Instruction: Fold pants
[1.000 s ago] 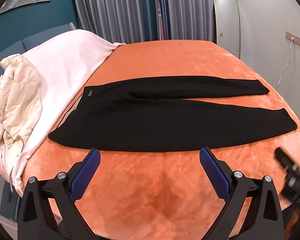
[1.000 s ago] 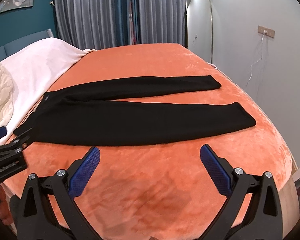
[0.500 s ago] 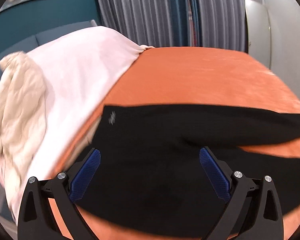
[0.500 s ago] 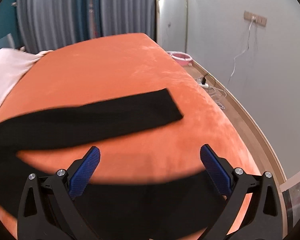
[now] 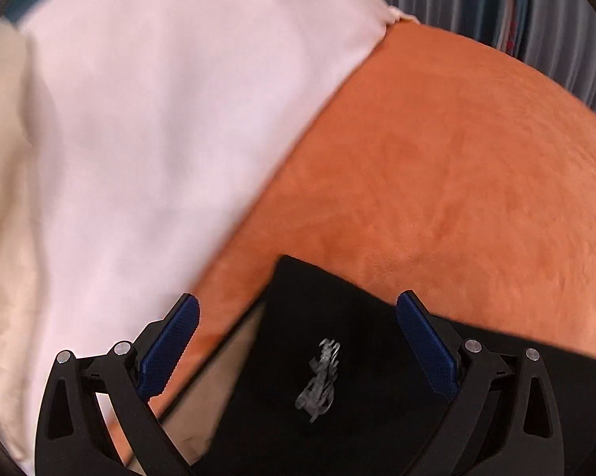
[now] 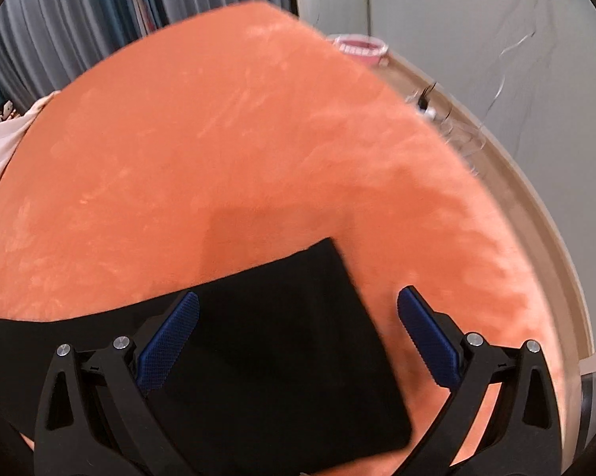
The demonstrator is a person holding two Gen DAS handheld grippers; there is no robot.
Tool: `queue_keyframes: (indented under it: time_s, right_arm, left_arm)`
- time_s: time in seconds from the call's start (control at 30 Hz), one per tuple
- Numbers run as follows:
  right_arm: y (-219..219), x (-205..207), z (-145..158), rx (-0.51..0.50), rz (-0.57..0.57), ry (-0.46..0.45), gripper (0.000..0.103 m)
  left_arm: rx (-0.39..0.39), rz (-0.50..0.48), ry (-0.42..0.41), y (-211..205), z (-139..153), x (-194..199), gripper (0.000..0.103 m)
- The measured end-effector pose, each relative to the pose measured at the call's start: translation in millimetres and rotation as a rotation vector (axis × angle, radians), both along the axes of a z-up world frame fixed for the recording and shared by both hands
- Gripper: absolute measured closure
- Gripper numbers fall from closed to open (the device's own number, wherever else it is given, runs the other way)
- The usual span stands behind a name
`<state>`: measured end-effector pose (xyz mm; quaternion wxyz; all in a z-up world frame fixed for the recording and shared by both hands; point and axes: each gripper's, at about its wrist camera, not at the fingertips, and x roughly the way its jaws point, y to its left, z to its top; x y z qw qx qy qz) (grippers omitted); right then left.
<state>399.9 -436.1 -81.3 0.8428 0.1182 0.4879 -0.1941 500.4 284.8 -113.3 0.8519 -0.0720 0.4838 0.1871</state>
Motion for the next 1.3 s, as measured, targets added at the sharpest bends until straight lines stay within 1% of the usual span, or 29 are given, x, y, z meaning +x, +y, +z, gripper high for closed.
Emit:
queue_keyframes:
  time_s: [0.03,0.1,0.13,0.17,0.2,0.23,0.27,0.3,0.33,0.4,0.47,0.5,0.53,0.6,0.63,0.67,0.77,0.83,0.9,1.0,1.03,1.07,1.1,1.13,1.17,1.2,1.23,1.27,1.3]
  right_arm:
    - [1.6,2.4,-3.4,-0.005,0.003,0.004,0.005]
    - [6.8,4.3,-4.8,-0.044,0.024,-0.013,0.005]
    - [8.8,4.5,-5.3,-0.055,0.036,-0.021,0.005]
    - [10.3,4.8,-5.9,-0.061,0.044,-0.029,0.012]
    - [11.5,4.8,-5.2,-0.061,0.055,-0.045,0.032]
    - [11.8,5.9,-4.0,-0.056,0.052,-0.054,0.039]
    - [12.4,4.3,-0.8,-0.038,0.053,-0.072,0.07]
    - [12.8,4.1,3.1,0.034,0.067,-0.097,0.09]
    - [15.7,2.3,9.1,0.035,0.065,-0.116,0.09]
    - [31.8,-10.7,29.8,-0.026,0.105,-0.153,0.091]
    - [42.1,-28.7,54.2,-0.045,0.136,-0.212,0.091]
    - [46.6,-45.0,72.8,-0.042,0.16,-0.267,0.091]
    - [51.1,-61.5,87.7,-0.045,0.178,-0.312,0.091]
    - [60.7,-101.9,118.1,-0.045,0.225,-0.389,0.091]
    - [66.2,-124.0,130.2,-0.059,0.25,-0.415,0.091]
    - [71.1,-150.1,140.3,-0.072,0.276,-0.435,0.091]
    - [73.6,-201.7,146.9,-0.079,0.307,-0.444,0.09]
    - [73.9,-239.3,135.2,-0.099,0.322,-0.413,0.09]
    - [68.4,-265.5,112.5,-0.092,0.323,-0.35,0.09]
    - [60.4,-286.8,67.3,-0.081,0.315,-0.245,0.089]
    - [57.9,-290.8,50.3,-0.069,0.311,-0.199,0.088]
    - [54.4,-294.1,34.5,-0.06,0.304,-0.159,0.086]
    - [50.8,-298.7,19.7,-0.06,0.291,-0.131,0.079]
    - [49.1,-303.8,14.4,-0.062,0.279,-0.13,0.074]
    - [48.7,-309.3,15.1,-0.066,0.265,-0.145,0.065]
    - [47.1,-316.3,19.7,-0.06,0.245,-0.17,0.053]
    - [46.2,-325.6,25.1,-0.046,0.228,-0.194,0.047]
    - [42.0,-336.0,35.0,-0.028,0.21,-0.23,0.035]
    - [36.8,-344.1,40.4,-0.019,0.201,-0.257,0.027]
  left_arm:
    - [-0.059,-0.005,0.019,4.6,-10.3,4.5,0.006]
    - [-0.105,-0.009,0.063,8.9,-25.4,11.8,0.01]
    - [-0.118,-0.027,0.057,9.0,-30.1,14.1,0.02]
    - [-0.103,-0.039,0.042,6.2,-30.5,13.4,0.028]
    - [-0.09,-0.065,0.024,2.1,-28.9,12.1,0.049]
    - [-0.094,-0.093,0.017,-0.9,-27.2,10.2,0.063]
    - [-0.111,-0.111,0.01,-3.7,-24.1,8.5,0.085]
    - [-0.1,-0.099,-0.004,-4.8,-15.8,3.5,0.087]
    - [-0.105,-0.103,-0.024,-4.1,-9.4,-0.6,0.088]
    - [-0.128,-0.1,-0.083,0.4,10.4,-15.8,0.091]
    - [-0.188,-0.116,-0.172,10.6,38.9,-48.2,0.091]
    - [-0.209,-0.14,-0.223,15.5,57.9,-72.0,0.091]
    - [-0.222,-0.158,-0.249,18.0,70.5,-81.1,0.091]
    - [-0.24,-0.219,-0.309,22.4,101.8,-132.7,0.091]
    - [-0.242,-0.242,-0.326,21.1,111.7,-149.6,0.091]
    - [-0.235,-0.271,-0.34,20.1,122.8,-178.2,0.091]
    - [-0.219,-0.335,-0.364,21.5,136.7,-246.4,0.091]
    - [-0.194,-0.354,-0.342,23.4,131.9,-280.1,0.091]
    - [-0.181,-0.351,-0.303,27.3,116.4,-298.4,0.09]
    - [-0.144,-0.308,-0.203,38.3,70.2,-322.2,0.089]
    - [-0.126,-0.291,-0.144,43.1,46.3,-326.5,0.089]
    - [-0.117,-0.276,-0.113,47.9,32.4,-323.4,0.087]
    - [-0.118,-0.263,-0.072,51.5,14.8,-328.0,0.087]
    - [-0.103,-0.245,-0.032,52.6,-1.0,-329.5,0.086]
    - [-0.098,-0.233,-0.017,53.2,-9.8,-330.8,0.084]
    - [-0.099,-0.225,-0.019,54.8,-12.0,-332.8,0.081]
    - [-0.104,-0.204,-0.038,55.2,-8.4,-337.3,0.08]
    - [-0.114,-0.195,-0.058,55.2,-2.3,-340.7,0.078]
    - [-0.122,-0.186,-0.08,57.4,5.2,-345.5,0.074]
